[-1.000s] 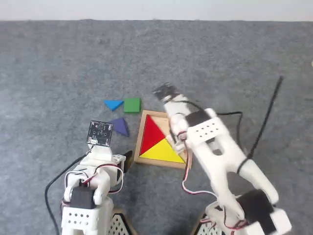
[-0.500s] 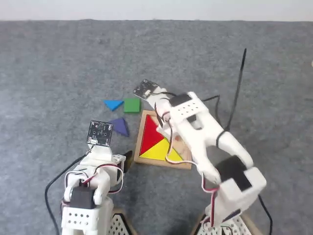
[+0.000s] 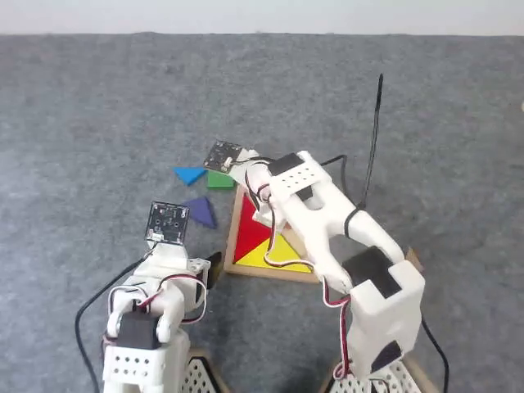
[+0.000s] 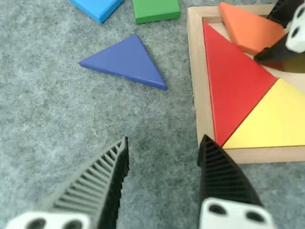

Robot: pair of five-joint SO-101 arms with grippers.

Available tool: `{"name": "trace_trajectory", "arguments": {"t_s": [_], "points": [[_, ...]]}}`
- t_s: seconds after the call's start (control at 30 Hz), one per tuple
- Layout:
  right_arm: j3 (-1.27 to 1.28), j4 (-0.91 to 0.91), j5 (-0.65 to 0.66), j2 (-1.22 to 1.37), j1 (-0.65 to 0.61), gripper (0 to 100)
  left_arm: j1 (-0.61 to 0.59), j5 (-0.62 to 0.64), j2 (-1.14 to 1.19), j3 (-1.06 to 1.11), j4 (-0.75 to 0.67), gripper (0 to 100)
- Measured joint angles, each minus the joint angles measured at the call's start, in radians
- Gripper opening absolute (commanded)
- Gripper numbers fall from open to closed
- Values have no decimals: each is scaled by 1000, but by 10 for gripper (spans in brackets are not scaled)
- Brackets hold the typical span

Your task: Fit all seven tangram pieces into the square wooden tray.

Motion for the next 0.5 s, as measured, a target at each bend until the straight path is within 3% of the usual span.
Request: {"name": "trace_trajectory", "arguments": {"t_s": [0.37, 0.5], "points": [[-2, 0, 18, 0, -5, 117, 0, 0, 0, 0, 0, 238], [-2, 26, 144, 0, -5, 112, 0, 0, 0, 0, 0, 238]]}}
